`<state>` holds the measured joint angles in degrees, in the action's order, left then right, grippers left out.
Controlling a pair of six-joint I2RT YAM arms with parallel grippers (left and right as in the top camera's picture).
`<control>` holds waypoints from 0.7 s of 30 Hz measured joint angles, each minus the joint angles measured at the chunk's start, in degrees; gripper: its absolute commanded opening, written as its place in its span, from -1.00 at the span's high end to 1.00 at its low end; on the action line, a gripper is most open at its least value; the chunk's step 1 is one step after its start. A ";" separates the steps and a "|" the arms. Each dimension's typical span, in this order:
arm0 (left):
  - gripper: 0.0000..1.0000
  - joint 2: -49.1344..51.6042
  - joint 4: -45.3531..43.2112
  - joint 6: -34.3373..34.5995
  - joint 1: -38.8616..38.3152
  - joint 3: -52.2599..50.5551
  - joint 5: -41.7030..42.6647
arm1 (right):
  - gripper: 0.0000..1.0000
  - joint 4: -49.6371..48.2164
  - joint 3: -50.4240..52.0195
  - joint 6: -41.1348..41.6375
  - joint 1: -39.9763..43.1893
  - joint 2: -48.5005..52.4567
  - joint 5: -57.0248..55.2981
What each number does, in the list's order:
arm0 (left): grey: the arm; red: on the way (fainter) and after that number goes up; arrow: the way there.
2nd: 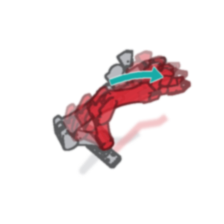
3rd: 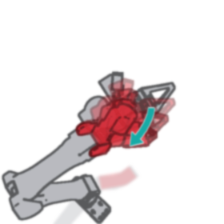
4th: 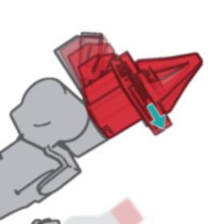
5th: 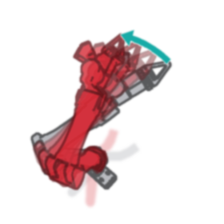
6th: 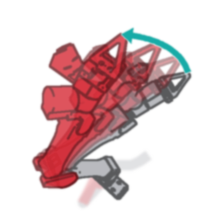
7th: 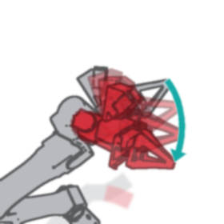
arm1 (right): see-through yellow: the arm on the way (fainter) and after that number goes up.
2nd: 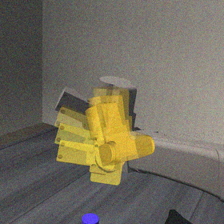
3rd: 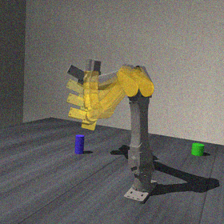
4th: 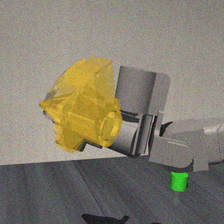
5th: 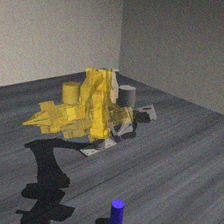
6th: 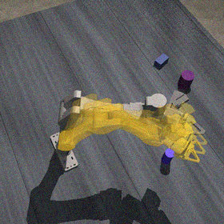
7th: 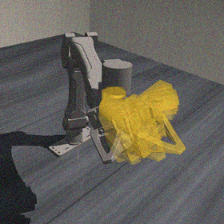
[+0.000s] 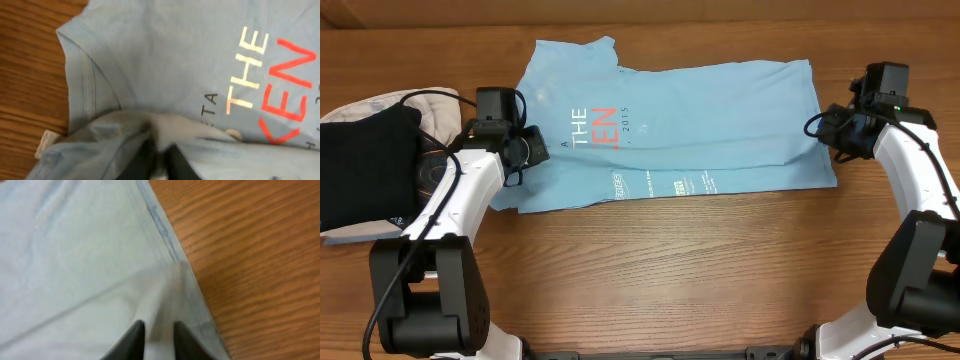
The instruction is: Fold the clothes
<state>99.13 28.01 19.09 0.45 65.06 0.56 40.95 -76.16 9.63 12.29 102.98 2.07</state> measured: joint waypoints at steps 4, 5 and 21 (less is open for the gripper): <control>-0.30 0.00 -0.39 0.15 0.00 0.02 -0.20 | 0.25 -0.24 0.00 -0.61 0.00 0.00 -0.07; -0.33 0.00 -0.35 0.15 0.00 0.02 -0.24 | 0.23 0.04 0.00 -0.61 0.00 0.00 -0.09; -0.46 0.00 15.08 0.28 0.00 -0.02 0.92 | -0.07 10.82 0.00 -0.61 0.04 0.00 -0.50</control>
<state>99.13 43.09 19.38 0.45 65.04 1.48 51.77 -76.16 9.02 12.34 102.98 1.56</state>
